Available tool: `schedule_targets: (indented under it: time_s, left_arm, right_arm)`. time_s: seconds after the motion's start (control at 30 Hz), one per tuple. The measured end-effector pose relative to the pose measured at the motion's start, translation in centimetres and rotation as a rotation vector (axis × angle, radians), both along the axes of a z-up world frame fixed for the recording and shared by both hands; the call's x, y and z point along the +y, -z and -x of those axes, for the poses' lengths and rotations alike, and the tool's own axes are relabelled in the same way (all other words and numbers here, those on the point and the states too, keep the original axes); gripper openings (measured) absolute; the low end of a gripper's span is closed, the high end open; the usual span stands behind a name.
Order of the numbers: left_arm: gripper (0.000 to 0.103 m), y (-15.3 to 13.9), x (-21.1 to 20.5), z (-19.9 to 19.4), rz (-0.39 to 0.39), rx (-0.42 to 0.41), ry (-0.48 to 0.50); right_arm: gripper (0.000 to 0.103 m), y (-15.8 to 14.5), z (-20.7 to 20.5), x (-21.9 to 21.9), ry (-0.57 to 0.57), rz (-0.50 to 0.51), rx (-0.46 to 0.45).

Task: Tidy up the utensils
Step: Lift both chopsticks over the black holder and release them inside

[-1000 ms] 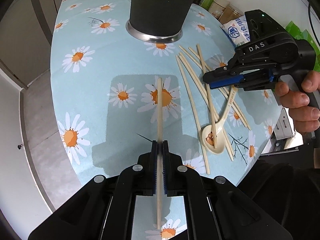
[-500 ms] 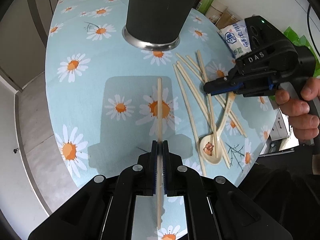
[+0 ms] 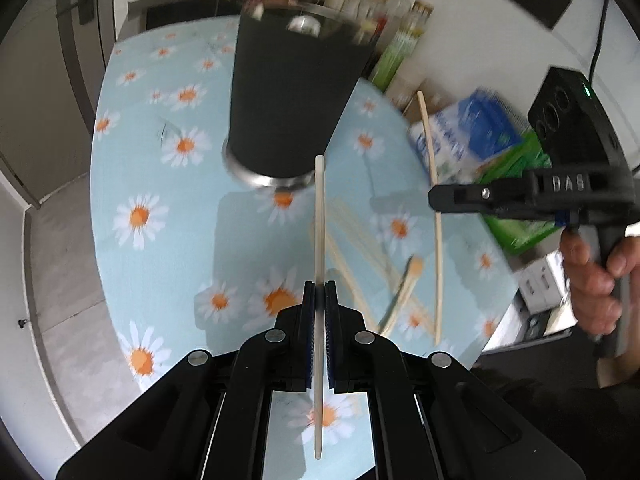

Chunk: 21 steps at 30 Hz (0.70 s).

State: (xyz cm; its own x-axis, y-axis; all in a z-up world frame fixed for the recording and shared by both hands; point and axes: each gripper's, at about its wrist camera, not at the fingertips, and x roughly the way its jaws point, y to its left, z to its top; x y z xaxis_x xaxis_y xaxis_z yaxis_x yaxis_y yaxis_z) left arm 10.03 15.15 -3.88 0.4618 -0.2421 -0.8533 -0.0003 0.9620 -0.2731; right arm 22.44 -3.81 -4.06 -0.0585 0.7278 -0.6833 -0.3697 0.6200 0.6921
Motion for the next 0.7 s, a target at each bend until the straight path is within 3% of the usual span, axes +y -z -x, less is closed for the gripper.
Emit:
schedule_targets:
  time_s: [0.2,0.7]
  left_arm:
    - [0.004,-3.9,-0.8,-1.0,0.055,-0.135,-0.076]
    - [0.004,-12.2,0.6,-4.6,0.084,-0.535,-0.253]
  right_arm:
    - [0.006,-4.8,-0.3,-0.2,-0.06,-0.087,-0.233]
    - [0.006,-13.0,-4.0,0.9,-0.055,-0.245,-0.614]
